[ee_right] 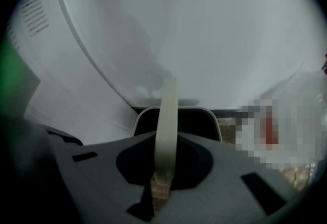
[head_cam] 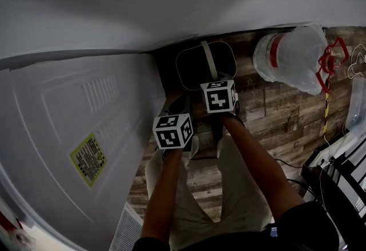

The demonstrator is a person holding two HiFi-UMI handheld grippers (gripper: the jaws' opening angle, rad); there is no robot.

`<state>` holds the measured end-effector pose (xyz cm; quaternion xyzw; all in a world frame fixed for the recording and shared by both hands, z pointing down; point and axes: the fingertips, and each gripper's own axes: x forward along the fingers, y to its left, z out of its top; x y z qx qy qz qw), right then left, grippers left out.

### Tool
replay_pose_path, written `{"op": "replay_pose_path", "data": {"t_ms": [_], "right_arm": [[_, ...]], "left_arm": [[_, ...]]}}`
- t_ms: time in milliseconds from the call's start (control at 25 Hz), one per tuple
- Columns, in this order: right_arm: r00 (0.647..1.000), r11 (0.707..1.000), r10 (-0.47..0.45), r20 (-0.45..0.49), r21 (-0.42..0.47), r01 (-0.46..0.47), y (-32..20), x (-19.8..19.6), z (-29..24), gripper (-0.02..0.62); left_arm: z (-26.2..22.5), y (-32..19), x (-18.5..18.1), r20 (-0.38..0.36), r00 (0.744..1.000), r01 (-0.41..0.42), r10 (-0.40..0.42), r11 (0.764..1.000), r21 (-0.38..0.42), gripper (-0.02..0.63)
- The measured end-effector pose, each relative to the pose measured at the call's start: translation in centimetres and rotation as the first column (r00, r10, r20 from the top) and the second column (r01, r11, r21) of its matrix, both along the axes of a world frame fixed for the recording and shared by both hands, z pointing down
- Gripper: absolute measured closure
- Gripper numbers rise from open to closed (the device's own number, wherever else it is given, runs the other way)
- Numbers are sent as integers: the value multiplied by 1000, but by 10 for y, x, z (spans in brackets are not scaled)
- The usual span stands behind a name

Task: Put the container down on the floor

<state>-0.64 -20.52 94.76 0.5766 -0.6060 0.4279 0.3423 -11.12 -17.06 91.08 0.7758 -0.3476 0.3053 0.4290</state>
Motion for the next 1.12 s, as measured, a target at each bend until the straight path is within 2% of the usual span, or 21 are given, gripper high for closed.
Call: {"op": "replay_pose_path", "data": {"t_ms": [480,1120], "right_arm": [[1000,1000,-6,6,22,6,-3,-10,10,563],[999,999,38,24,-34,-37,26,3,21,563]], "left_arm": [[15,-1,-4,17,1000,-2,2,1000,-10,592],[20,17,7,27,999,-27,28,999,-41,592]]}}
